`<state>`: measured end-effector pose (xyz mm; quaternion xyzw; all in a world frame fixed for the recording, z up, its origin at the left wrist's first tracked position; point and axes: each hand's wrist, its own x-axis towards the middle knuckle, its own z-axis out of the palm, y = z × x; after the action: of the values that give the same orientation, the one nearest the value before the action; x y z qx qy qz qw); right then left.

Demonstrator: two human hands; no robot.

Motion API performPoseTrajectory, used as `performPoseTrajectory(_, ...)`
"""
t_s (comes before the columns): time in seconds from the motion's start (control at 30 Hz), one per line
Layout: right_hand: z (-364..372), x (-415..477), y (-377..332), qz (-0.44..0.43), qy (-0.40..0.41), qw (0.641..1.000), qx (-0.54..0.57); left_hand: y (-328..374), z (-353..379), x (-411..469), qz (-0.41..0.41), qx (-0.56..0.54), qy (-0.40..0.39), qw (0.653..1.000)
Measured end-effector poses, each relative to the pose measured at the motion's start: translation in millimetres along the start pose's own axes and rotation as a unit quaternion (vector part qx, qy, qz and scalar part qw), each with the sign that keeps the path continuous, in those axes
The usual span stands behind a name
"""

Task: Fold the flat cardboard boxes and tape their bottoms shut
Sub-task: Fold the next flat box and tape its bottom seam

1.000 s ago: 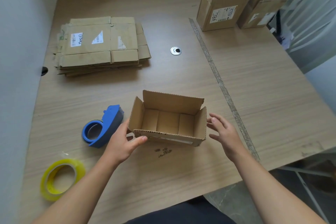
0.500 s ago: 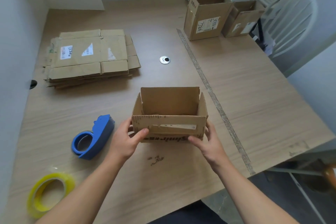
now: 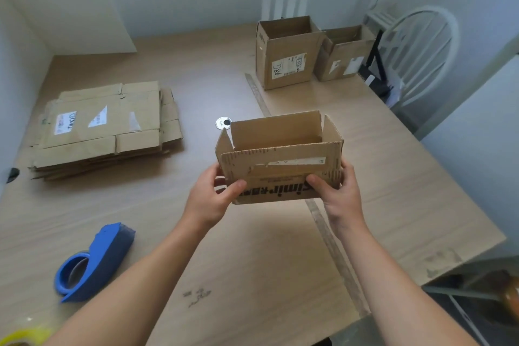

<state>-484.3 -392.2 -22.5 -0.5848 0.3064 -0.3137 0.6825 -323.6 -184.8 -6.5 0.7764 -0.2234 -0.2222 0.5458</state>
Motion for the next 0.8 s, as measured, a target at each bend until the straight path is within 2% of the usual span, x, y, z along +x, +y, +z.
performPoseTrajectory(0.27, -109.3, 127.5, -20.1, 0.001, 0.008, 1.0, -0.009, 56.5, 65.7, 96.8, 0.047, 0.195, -0.012, 0.98)
performPoseTrajectory(0.53, -206.9, 267.3, -12.1, -0.012, 0.041, 0.997, -0.061, 94.3, 159.4, 214.6, 0.142, 0.382, -0.076, 0.91)
performPoseTrajectory(0.73, -232.4, 347.5, 15.4, 0.012, 0.034, 0.997, -0.071, 104.7, 209.4, 287.7, 0.2, 0.485, -0.07, 0.848)
performPoseTrajectory(0.8, -237.8, 367.4, 22.5, 0.018, 0.03, 0.997, -0.064, 106.4, 219.8, 305.3, 0.199, 0.501, -0.083, 0.838)
